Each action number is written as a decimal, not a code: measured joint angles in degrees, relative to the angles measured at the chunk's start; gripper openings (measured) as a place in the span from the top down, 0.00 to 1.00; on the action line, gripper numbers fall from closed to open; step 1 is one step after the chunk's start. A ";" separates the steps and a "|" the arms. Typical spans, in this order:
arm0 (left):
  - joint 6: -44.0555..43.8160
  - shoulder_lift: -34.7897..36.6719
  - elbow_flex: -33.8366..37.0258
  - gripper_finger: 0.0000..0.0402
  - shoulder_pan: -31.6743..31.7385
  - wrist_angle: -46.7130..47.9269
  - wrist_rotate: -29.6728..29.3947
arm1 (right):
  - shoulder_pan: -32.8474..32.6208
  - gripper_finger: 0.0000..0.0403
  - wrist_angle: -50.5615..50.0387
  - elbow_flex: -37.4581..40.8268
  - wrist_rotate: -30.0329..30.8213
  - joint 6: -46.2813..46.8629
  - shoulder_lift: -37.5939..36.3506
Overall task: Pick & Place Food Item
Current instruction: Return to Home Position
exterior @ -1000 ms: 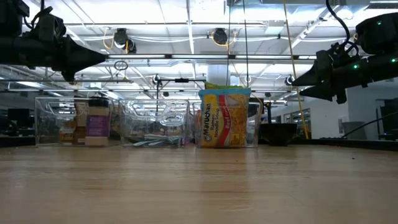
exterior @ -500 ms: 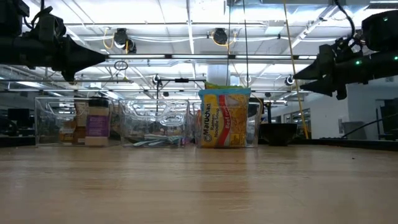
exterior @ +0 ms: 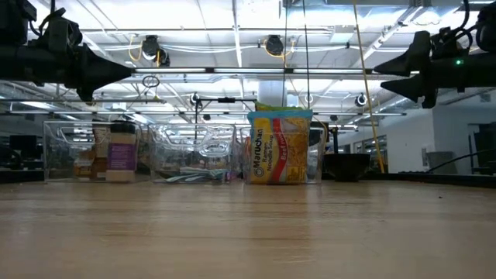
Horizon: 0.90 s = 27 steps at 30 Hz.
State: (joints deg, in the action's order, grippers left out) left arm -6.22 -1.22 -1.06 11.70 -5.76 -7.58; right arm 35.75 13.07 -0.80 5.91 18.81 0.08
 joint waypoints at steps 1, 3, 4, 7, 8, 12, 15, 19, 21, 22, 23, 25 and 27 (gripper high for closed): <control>0.00 -0.02 0.00 0.92 0.00 -0.02 0.01 | -0.17 0.34 0.09 0.00 0.06 -0.03 0.02; 0.00 0.00 0.00 0.92 0.00 0.00 0.01 | -0.60 0.34 1.40 0.00 0.15 -0.02 0.00; 0.00 -0.01 0.00 0.92 0.00 -0.02 0.01 | -0.71 0.34 1.60 0.00 -0.20 -0.02 -0.04; 0.00 0.00 0.00 0.92 0.00 -0.02 -0.03 | -0.99 0.34 1.14 0.00 0.00 -0.02 0.02; 0.00 -0.01 0.00 0.92 0.00 0.01 -0.02 | -0.98 0.34 1.29 0.00 -0.01 -0.02 0.02; 0.00 -0.01 0.00 0.92 0.00 -0.02 -0.03 | -0.97 0.34 1.28 0.00 0.00 -0.02 0.11; 0.00 0.00 0.00 0.92 0.00 -0.02 -0.03 | -0.97 0.34 1.22 0.00 0.00 -0.02 0.13; 0.00 -0.01 0.00 0.92 0.00 -0.01 -0.03 | -0.97 0.34 1.25 0.00 0.00 -0.02 0.13; 0.00 -0.02 0.00 0.92 0.00 -0.02 -0.03 | -0.97 0.34 1.26 0.00 0.00 -0.02 0.13; 0.00 -0.02 0.00 0.92 0.00 -0.02 -0.03 | -0.97 0.34 1.26 0.00 0.00 -0.02 0.15; 0.00 -0.01 0.00 0.92 0.00 -0.01 -0.03 | -0.97 0.34 1.26 0.00 0.00 -0.02 0.15; 0.00 -0.01 0.00 0.92 0.00 -0.02 -0.03 | -0.97 0.34 1.26 0.00 0.00 -0.02 0.15; 0.00 -0.01 0.00 0.92 0.00 -0.02 -0.03 | -0.97 0.34 1.26 0.00 0.00 -0.02 0.15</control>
State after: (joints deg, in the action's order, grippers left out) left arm -6.22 -1.23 -1.06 11.70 -5.78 -7.62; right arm 34.79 14.33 -0.80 5.91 18.79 0.23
